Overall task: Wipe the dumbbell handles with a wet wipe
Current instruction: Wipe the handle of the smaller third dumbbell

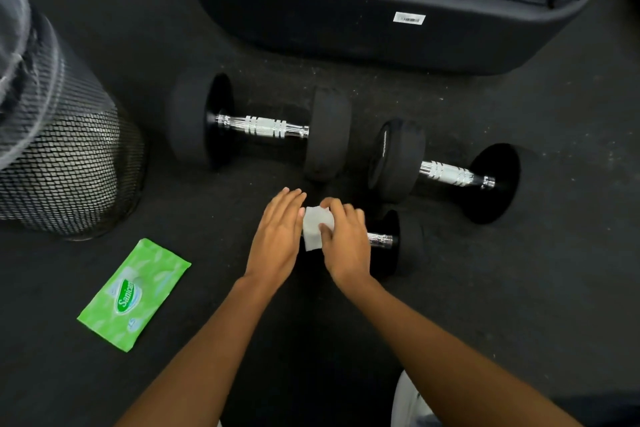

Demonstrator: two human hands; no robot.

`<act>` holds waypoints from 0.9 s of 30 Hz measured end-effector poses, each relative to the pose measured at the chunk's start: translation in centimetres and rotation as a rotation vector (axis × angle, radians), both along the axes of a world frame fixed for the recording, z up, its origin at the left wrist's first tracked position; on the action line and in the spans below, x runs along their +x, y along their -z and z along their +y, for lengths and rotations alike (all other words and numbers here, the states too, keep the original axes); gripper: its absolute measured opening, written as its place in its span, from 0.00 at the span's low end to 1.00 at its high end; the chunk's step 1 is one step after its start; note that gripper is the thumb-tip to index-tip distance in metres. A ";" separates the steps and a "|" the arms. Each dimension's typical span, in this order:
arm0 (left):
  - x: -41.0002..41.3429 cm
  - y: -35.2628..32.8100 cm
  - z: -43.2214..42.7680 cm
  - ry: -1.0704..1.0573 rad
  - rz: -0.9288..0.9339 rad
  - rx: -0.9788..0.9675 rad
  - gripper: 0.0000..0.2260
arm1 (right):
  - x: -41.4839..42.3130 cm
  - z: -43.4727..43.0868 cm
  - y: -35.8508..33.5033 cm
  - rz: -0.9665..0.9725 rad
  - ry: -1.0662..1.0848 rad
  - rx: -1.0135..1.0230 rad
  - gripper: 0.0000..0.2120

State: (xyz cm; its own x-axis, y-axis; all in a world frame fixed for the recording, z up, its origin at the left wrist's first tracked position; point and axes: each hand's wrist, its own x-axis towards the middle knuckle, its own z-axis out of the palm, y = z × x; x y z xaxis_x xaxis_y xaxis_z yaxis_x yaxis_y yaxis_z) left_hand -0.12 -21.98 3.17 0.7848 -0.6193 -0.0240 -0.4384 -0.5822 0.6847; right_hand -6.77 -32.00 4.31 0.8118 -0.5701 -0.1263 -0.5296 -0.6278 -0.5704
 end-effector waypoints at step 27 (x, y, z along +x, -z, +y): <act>-0.1 0.9 -0.2 -0.055 -0.031 -0.056 0.17 | -0.6 0.3 2.9 -0.187 -0.353 -0.147 0.10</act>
